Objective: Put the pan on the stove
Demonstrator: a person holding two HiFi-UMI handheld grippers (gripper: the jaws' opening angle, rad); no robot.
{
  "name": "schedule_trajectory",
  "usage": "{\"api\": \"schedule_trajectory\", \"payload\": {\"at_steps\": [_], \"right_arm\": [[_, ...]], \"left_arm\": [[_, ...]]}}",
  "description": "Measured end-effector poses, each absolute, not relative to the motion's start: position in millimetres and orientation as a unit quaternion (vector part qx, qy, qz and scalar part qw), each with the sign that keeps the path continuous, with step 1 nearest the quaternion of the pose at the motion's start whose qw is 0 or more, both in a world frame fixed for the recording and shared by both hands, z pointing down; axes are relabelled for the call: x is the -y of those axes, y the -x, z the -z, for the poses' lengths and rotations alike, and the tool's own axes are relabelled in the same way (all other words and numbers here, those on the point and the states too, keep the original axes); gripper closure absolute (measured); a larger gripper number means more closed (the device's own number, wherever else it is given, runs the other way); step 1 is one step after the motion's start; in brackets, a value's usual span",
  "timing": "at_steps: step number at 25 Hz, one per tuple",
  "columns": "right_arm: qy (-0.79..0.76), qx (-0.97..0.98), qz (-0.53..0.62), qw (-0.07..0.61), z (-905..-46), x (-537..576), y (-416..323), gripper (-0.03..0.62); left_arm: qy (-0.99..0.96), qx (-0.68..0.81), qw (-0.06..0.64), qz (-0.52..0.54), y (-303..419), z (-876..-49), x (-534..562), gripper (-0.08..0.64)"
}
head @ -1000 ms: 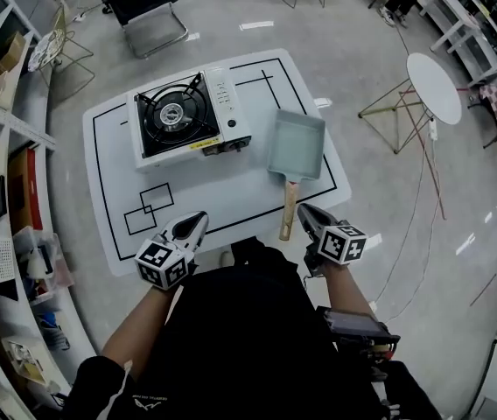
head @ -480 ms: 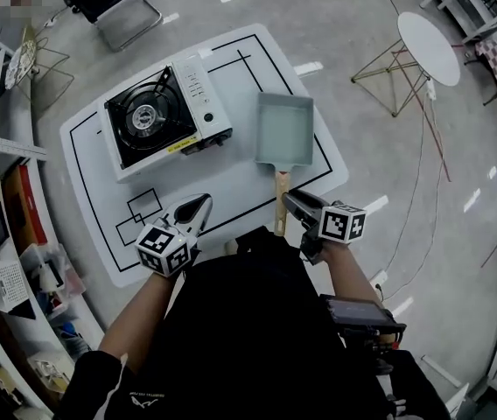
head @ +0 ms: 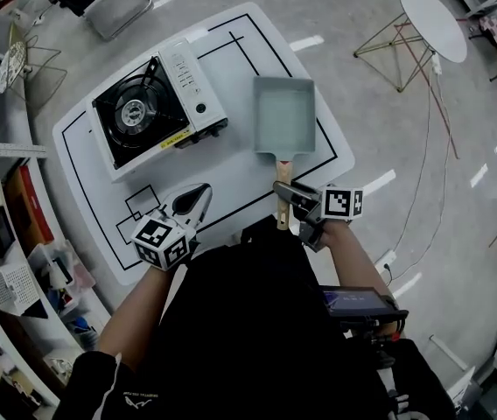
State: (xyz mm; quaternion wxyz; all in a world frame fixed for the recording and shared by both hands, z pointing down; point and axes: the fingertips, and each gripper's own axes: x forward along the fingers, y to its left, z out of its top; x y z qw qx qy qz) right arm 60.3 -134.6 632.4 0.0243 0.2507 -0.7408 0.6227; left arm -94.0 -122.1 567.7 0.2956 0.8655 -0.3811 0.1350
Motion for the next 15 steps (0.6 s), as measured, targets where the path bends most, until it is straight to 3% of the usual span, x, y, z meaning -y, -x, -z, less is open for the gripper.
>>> {"api": "schedule_trajectory", "payload": {"at_steps": [5, 15], "right_arm": [[-0.233, 0.717, -0.657, 0.011, -641.0, 140.1, -48.4, 0.424], [-0.206, 0.711, -0.672, -0.025, -634.0, 138.6, -48.9, 0.451]], "left_arm": [[-0.861, 0.386, 0.297, -0.144, 108.4, -570.9, 124.8, 0.551], [-0.861, 0.386, 0.297, -0.147, 107.3, -567.7, 121.8, 0.551]]}}
